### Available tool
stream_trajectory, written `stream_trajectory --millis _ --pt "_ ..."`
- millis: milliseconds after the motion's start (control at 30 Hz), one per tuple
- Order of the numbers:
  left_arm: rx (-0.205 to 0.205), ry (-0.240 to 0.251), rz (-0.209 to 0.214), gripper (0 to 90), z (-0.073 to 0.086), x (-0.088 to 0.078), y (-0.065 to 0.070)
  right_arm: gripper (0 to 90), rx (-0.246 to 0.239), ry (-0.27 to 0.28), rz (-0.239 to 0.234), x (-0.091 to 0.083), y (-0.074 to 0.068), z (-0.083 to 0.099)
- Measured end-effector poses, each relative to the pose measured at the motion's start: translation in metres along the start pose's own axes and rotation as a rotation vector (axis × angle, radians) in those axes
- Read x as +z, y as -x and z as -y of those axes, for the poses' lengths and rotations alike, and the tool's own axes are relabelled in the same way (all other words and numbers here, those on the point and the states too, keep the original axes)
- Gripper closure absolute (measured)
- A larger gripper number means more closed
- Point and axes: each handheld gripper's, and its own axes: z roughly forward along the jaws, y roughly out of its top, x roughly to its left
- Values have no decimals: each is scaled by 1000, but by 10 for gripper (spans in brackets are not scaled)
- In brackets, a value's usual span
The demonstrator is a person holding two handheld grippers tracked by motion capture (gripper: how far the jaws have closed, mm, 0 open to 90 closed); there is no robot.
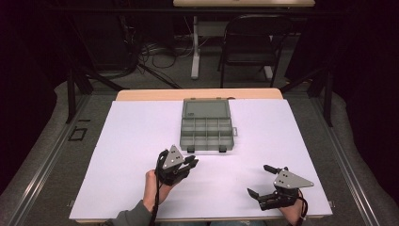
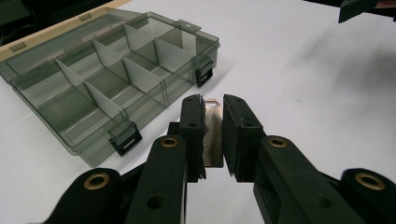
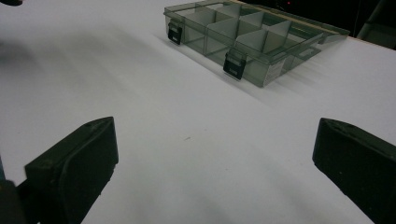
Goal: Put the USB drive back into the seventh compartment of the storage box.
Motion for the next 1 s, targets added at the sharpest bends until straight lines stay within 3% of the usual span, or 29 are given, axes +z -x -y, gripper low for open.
stream_trajectory --millis 1000 --pt "4 26 7 783 -18 10 -6 0 -2 -3 4 0 0 0"
